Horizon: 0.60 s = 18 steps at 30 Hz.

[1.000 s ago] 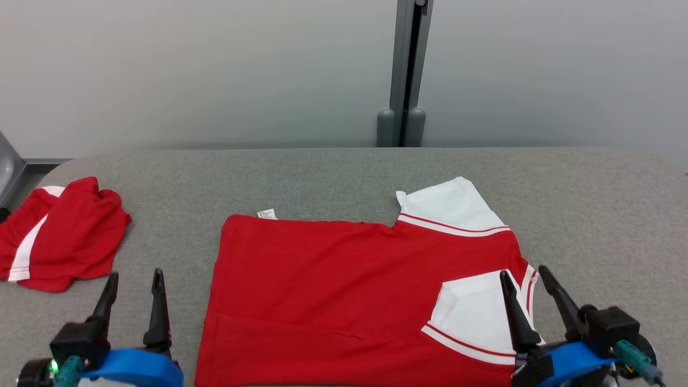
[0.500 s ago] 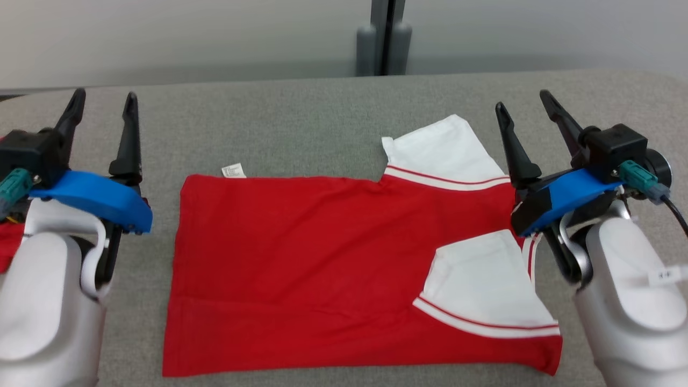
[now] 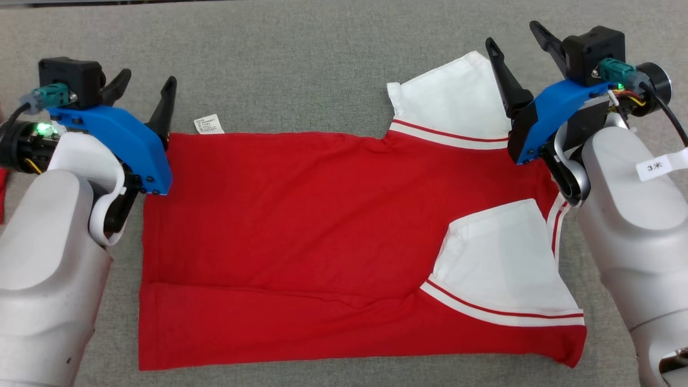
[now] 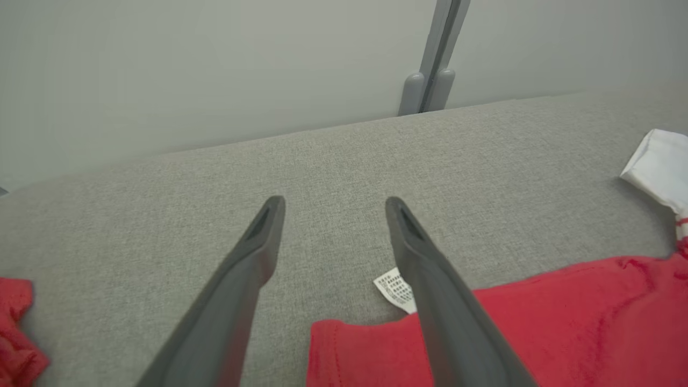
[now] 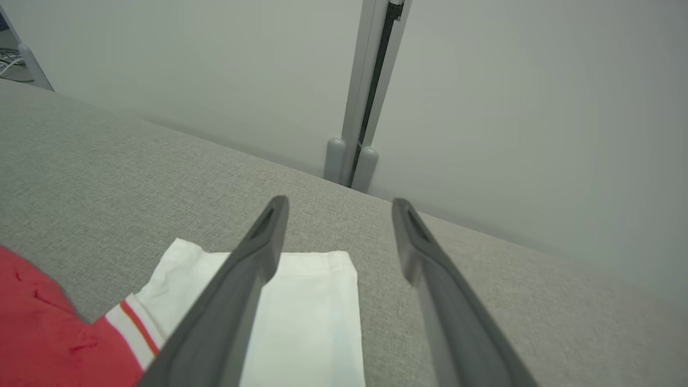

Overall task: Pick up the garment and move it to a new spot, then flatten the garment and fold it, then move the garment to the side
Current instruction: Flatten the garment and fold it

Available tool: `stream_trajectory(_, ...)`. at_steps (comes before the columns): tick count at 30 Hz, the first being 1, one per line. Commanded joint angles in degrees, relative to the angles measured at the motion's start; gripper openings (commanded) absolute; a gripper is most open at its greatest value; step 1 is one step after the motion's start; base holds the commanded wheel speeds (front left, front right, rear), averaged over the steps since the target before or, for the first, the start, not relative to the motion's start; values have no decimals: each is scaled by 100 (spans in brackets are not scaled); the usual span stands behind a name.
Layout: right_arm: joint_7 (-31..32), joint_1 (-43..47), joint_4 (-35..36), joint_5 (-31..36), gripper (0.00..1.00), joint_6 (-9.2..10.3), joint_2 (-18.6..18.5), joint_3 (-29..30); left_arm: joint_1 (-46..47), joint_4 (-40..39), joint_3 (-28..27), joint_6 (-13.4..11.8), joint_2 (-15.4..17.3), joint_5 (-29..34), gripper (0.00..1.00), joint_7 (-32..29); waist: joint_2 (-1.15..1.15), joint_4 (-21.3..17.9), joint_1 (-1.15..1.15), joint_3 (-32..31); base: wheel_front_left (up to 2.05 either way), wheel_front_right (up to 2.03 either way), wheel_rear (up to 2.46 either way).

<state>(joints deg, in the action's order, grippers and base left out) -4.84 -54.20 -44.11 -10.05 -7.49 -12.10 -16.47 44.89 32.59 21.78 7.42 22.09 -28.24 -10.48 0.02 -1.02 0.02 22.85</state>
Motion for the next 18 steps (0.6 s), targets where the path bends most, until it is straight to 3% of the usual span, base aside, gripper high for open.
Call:
stream_trajectory(1,-79,-169,-136,-76,100,-1,-19,-54,70,30,150,6,40,-182,100,-88,-2,12,-2,69,0,0,0)
stream_trajectory(10,-406,-478,-825,-269,100,-1,-29,-317,-80,131,688,6,308,-765,100,-498,-2,31,-2,195,0,0,0)
stream_trajectory(18,-622,-684,-1365,-449,100,-1,-1,-589,-192,291,990,6,200,-1313,100,-967,-2,39,-2,213,0,0,0)
